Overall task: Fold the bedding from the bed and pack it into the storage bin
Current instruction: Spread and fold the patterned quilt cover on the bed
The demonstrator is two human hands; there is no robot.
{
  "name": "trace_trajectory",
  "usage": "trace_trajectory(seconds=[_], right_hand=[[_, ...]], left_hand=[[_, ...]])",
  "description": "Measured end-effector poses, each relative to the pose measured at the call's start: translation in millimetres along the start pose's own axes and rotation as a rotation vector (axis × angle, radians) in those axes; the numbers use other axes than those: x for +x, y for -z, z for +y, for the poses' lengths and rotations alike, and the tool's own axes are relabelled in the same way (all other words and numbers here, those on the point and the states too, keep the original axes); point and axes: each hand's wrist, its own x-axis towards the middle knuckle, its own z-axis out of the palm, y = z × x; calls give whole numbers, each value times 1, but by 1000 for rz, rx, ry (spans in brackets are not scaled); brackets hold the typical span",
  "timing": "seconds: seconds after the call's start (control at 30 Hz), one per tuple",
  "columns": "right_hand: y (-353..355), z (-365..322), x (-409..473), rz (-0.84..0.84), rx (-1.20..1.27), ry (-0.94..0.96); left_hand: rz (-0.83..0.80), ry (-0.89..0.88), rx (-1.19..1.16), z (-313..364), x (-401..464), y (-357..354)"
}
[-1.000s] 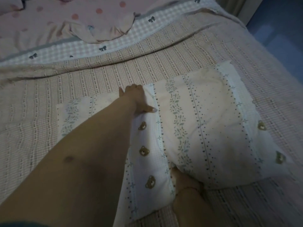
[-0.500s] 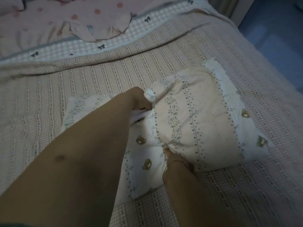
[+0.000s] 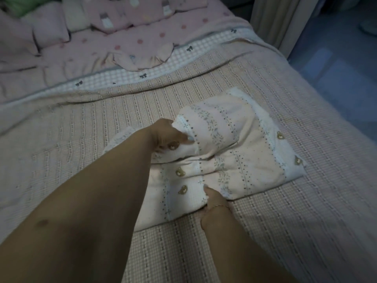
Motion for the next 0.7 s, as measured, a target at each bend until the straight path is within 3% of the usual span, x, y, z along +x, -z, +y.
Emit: trace_trajectory(seconds=[0.17, 0.27, 0.4, 0.6, 0.7], right_hand=[[15, -43, -88, 71, 2, 242], [41, -88, -144, 118, 13, 458], [53, -164, -203, 103, -153, 655], [20, -236, -229, 60, -436, 789], [0, -252, -241, 23, -584, 880]], left_hand=[[-20, 42, -275, 11, -64, 24], [9, -45, -488, 11, -101, 39], [72, -159, -751, 2, -150, 56], [91, -150, -889, -13, -195, 56], [248, -176, -826, -4, -200, 61]])
